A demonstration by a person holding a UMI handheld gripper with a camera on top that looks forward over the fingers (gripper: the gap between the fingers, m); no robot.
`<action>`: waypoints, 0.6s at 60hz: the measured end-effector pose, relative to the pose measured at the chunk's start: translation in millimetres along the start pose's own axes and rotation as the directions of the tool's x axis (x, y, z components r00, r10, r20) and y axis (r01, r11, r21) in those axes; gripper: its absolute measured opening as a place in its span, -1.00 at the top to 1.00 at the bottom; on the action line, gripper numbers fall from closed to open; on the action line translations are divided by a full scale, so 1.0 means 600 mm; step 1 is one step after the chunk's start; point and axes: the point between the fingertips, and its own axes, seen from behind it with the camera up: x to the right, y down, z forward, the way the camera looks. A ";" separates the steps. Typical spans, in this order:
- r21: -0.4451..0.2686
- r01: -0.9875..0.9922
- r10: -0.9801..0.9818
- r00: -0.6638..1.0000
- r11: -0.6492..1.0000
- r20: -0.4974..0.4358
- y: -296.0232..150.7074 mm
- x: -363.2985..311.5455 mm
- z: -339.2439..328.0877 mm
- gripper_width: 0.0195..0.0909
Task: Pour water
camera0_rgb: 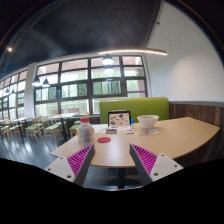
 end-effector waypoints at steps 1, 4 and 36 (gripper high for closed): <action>-0.003 0.000 0.000 1.000 1.000 -0.001 0.001 0.000 0.000 -0.70; -0.005 0.007 -0.007 1.000 1.000 0.001 0.005 -0.002 0.001 -0.70; 0.000 0.089 -0.089 0.993 0.996 0.080 0.023 -0.171 0.189 -0.74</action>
